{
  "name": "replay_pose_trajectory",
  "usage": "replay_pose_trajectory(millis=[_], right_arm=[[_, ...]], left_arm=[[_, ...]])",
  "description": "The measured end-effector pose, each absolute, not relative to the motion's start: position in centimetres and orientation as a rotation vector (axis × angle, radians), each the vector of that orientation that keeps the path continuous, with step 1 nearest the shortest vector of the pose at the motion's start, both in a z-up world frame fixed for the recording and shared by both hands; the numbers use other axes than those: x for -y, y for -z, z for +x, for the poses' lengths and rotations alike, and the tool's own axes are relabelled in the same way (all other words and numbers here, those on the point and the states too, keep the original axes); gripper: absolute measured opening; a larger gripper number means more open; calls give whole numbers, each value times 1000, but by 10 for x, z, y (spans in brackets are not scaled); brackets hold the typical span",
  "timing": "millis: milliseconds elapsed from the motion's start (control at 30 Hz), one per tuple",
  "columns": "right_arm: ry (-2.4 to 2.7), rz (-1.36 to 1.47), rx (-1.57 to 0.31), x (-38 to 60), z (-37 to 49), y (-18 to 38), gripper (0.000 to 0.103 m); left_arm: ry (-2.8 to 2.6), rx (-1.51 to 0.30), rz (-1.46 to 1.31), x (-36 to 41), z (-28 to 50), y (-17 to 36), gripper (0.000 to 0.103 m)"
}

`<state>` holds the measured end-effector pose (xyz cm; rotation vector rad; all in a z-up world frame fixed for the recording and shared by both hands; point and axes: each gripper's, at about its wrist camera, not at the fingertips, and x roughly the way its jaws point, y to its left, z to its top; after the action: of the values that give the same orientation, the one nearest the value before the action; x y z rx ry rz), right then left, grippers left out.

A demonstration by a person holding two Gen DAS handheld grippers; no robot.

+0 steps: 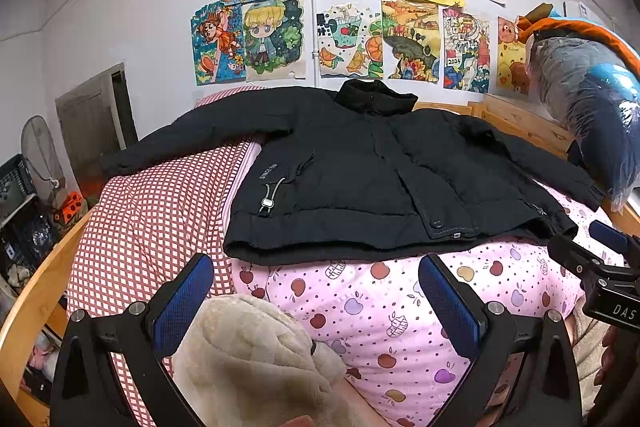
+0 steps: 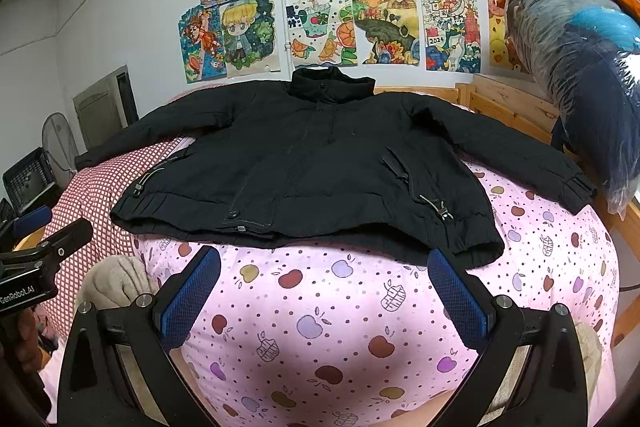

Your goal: Fold large clothes

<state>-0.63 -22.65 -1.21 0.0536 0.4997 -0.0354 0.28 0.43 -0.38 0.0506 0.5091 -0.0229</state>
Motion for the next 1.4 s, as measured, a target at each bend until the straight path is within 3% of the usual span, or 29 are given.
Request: replay_pose_trajectory(millis=[467,767,1033,1200,1400], right_arm=[[61,105,-443,225,-39,-30,102],[20,188,-462,269,-31,-116,102],[159,162,-653,312,31,-167,102],[213,347,-796,364,75,-146,102],[301,675,-917,436,112,-46,102]], left_arm=[[176,-489,21,-15,5,-46,103],[274,-426,16,-25,29,-97,103],[313,-425,22,-14,84,-114,103],[460,-571,-36,14,150,-113,103],[466,-630,12,61,222,-105,103]])
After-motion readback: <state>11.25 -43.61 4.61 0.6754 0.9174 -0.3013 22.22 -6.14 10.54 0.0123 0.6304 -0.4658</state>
